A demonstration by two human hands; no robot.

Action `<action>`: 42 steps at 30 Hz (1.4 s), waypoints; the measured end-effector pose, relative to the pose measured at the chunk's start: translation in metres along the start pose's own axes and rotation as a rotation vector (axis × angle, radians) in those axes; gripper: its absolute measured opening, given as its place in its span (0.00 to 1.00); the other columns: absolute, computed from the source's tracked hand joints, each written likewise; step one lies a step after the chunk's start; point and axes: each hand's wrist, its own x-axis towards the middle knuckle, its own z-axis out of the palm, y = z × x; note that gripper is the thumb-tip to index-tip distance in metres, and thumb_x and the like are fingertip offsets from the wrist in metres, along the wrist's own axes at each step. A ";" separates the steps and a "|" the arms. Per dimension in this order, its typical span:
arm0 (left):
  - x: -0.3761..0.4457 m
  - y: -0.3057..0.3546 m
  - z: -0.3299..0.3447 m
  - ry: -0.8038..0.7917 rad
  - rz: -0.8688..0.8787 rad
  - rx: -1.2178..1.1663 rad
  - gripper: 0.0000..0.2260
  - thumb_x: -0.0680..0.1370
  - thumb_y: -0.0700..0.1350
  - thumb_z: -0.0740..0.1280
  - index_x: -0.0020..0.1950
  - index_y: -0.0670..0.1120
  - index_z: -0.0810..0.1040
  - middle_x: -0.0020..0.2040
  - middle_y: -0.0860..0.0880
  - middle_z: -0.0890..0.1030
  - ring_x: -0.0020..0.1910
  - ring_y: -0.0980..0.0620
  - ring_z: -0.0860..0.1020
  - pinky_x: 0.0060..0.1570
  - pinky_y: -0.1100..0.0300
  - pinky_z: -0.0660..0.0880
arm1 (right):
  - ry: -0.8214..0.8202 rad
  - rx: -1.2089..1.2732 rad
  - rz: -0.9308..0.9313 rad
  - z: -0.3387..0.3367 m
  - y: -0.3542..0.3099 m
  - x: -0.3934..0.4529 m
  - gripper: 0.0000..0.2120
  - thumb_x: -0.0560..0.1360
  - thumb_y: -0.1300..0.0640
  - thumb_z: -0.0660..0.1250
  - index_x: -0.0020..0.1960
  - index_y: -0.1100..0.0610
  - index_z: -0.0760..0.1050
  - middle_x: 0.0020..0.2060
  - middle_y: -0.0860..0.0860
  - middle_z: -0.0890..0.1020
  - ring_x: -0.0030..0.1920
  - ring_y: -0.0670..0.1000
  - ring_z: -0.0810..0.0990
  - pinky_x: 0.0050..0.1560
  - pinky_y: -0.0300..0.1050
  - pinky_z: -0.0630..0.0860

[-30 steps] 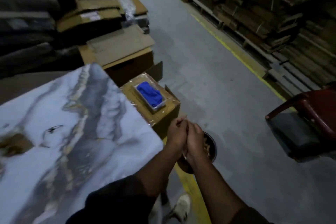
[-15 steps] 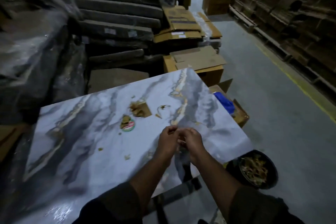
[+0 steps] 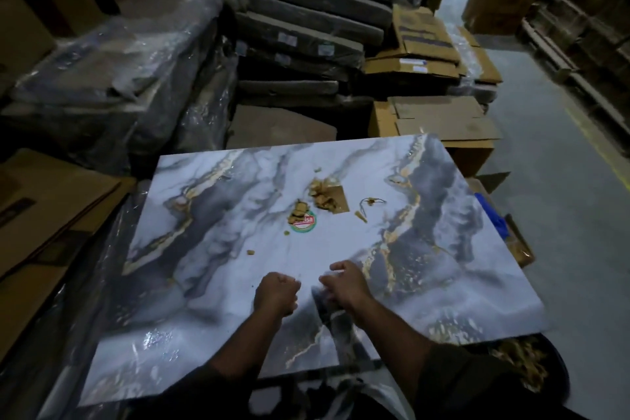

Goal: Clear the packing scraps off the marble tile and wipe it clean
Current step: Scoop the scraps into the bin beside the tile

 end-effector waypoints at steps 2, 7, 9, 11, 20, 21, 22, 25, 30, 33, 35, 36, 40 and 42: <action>0.008 -0.006 -0.002 -0.068 -0.034 0.010 0.18 0.72 0.35 0.70 0.23 0.45 0.71 0.23 0.47 0.70 0.22 0.50 0.67 0.29 0.62 0.65 | -0.039 -0.100 -0.024 0.014 0.006 0.010 0.17 0.73 0.60 0.73 0.60 0.56 0.73 0.54 0.62 0.82 0.50 0.59 0.82 0.49 0.50 0.79; 0.031 0.013 0.011 -0.110 0.066 -0.083 0.06 0.76 0.33 0.67 0.50 0.42 0.80 0.47 0.43 0.83 0.46 0.45 0.82 0.51 0.49 0.80 | -0.122 -0.187 -0.158 0.028 -0.005 0.043 0.20 0.77 0.64 0.68 0.68 0.59 0.72 0.63 0.56 0.77 0.62 0.53 0.77 0.65 0.47 0.75; 0.042 0.028 0.017 -0.141 0.086 -0.157 0.11 0.79 0.32 0.66 0.59 0.44 0.78 0.56 0.44 0.81 0.55 0.45 0.81 0.59 0.50 0.78 | -0.135 -0.201 -0.224 0.022 -0.019 0.057 0.19 0.79 0.66 0.65 0.69 0.60 0.72 0.65 0.56 0.76 0.64 0.53 0.76 0.67 0.47 0.73; 0.051 0.040 0.016 -0.121 0.120 -0.211 0.12 0.79 0.33 0.67 0.62 0.43 0.78 0.58 0.43 0.81 0.55 0.46 0.81 0.56 0.51 0.79 | -0.038 -0.230 -0.325 0.004 -0.033 0.069 0.19 0.77 0.66 0.67 0.67 0.58 0.74 0.63 0.55 0.77 0.63 0.53 0.77 0.65 0.47 0.74; 0.087 0.007 -0.007 0.623 0.399 0.317 0.31 0.73 0.36 0.76 0.73 0.32 0.69 0.73 0.33 0.69 0.75 0.34 0.66 0.76 0.46 0.60 | 0.435 -0.385 -0.457 -0.092 -0.063 0.162 0.27 0.77 0.55 0.72 0.72 0.63 0.70 0.72 0.62 0.70 0.74 0.61 0.64 0.75 0.52 0.59; 0.093 0.004 -0.001 0.613 0.444 0.362 0.32 0.72 0.36 0.77 0.73 0.31 0.69 0.73 0.32 0.70 0.75 0.33 0.67 0.76 0.43 0.61 | 0.414 -0.403 -0.464 -0.087 -0.065 0.169 0.28 0.78 0.55 0.72 0.73 0.64 0.69 0.74 0.62 0.68 0.76 0.61 0.62 0.76 0.53 0.58; 0.099 0.005 0.005 0.592 0.480 0.380 0.32 0.71 0.36 0.77 0.72 0.31 0.69 0.72 0.32 0.71 0.74 0.32 0.68 0.75 0.41 0.63 | 0.393 -0.422 -0.495 -0.078 -0.067 0.174 0.28 0.78 0.55 0.71 0.73 0.65 0.69 0.75 0.63 0.67 0.77 0.61 0.61 0.78 0.54 0.58; 0.114 0.023 0.026 0.453 0.549 0.343 0.30 0.73 0.38 0.76 0.73 0.35 0.70 0.73 0.37 0.71 0.74 0.37 0.68 0.76 0.46 0.63 | 0.288 -0.485 -0.632 -0.040 -0.073 0.180 0.26 0.79 0.58 0.70 0.73 0.67 0.69 0.74 0.64 0.69 0.77 0.62 0.63 0.78 0.56 0.57; 0.126 0.052 0.045 0.312 0.723 0.211 0.19 0.78 0.39 0.71 0.68 0.47 0.75 0.71 0.51 0.69 0.72 0.51 0.71 0.71 0.55 0.70 | 0.094 -0.469 -0.759 -0.001 -0.070 0.167 0.26 0.81 0.48 0.66 0.75 0.59 0.68 0.74 0.54 0.69 0.76 0.51 0.64 0.77 0.47 0.61; 0.139 0.063 0.025 0.458 0.792 0.145 0.17 0.77 0.37 0.69 0.63 0.51 0.75 0.65 0.54 0.71 0.63 0.51 0.76 0.62 0.53 0.76 | 0.164 -0.425 -0.775 -0.011 -0.082 0.179 0.29 0.81 0.42 0.61 0.72 0.62 0.70 0.71 0.58 0.69 0.73 0.53 0.66 0.74 0.43 0.62; 0.160 0.064 0.007 0.619 0.802 0.259 0.17 0.75 0.38 0.69 0.64 0.44 0.76 0.64 0.46 0.75 0.64 0.43 0.75 0.65 0.48 0.72 | 0.255 -0.446 -0.735 -0.024 -0.096 0.202 0.29 0.81 0.43 0.60 0.72 0.63 0.69 0.72 0.60 0.69 0.74 0.57 0.66 0.74 0.44 0.60; 0.172 0.065 -0.002 0.685 0.752 0.315 0.19 0.75 0.38 0.71 0.65 0.40 0.76 0.64 0.42 0.76 0.65 0.40 0.74 0.68 0.47 0.70 | 0.279 -0.462 -0.702 -0.029 -0.104 0.214 0.29 0.82 0.42 0.59 0.74 0.63 0.68 0.73 0.60 0.68 0.75 0.58 0.65 0.75 0.44 0.59; 0.208 0.082 -0.015 0.617 0.570 0.391 0.27 0.76 0.40 0.73 0.72 0.33 0.71 0.71 0.33 0.73 0.72 0.34 0.70 0.74 0.43 0.64 | 0.181 -0.531 -0.684 -0.020 -0.138 0.256 0.29 0.83 0.44 0.59 0.77 0.61 0.65 0.77 0.56 0.66 0.78 0.55 0.62 0.77 0.46 0.55; 0.220 0.093 -0.008 0.501 0.682 0.449 0.27 0.78 0.43 0.70 0.73 0.31 0.70 0.72 0.33 0.72 0.74 0.34 0.68 0.75 0.41 0.64 | 0.059 -0.583 -0.725 0.002 -0.149 0.267 0.25 0.84 0.48 0.59 0.77 0.59 0.66 0.77 0.55 0.66 0.79 0.53 0.60 0.79 0.48 0.53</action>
